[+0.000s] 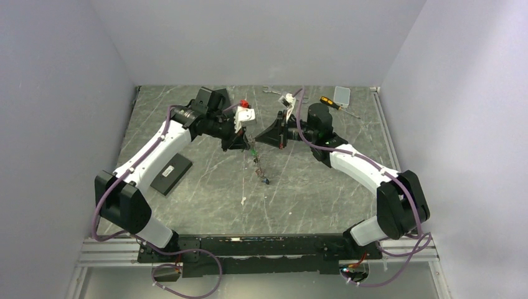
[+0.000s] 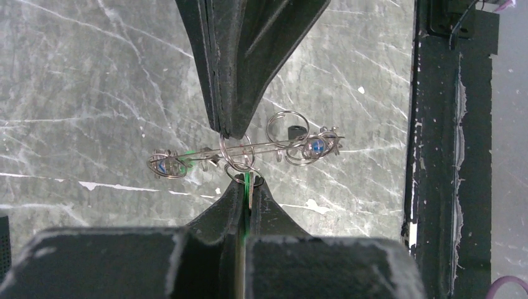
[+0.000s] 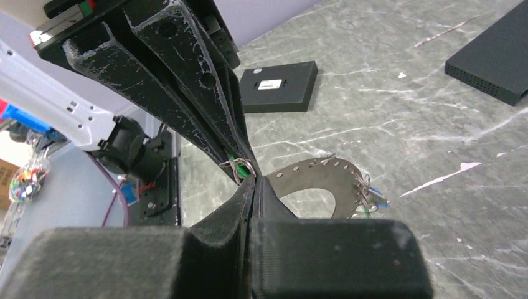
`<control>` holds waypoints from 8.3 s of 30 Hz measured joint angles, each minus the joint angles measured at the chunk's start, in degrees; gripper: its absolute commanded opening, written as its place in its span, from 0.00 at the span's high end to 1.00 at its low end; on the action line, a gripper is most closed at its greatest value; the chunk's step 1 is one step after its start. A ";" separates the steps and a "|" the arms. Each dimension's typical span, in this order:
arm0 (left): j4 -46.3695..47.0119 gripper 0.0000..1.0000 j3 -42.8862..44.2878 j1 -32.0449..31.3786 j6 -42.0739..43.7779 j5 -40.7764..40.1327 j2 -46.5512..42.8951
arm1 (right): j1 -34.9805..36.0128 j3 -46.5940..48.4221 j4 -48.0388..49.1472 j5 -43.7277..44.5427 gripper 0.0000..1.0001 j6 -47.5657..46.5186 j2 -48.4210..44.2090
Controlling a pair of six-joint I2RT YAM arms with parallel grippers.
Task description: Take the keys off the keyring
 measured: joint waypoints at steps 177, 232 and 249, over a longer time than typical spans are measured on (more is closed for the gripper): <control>-2.54 1.00 -3.85 -6.25 1.36 0.13 -1.42 | -1.36 -12.26 25.11 -11.39 1.00 13.68 -1.49; -21.44 1.00 10.54 -2.62 17.97 1.81 0.35 | 6.38 11.23 -32.20 -9.25 0.53 -38.88 -0.81; -20.81 1.00 10.54 -2.62 17.46 2.36 0.35 | 7.02 11.87 -32.02 -9.05 0.84 -38.84 0.94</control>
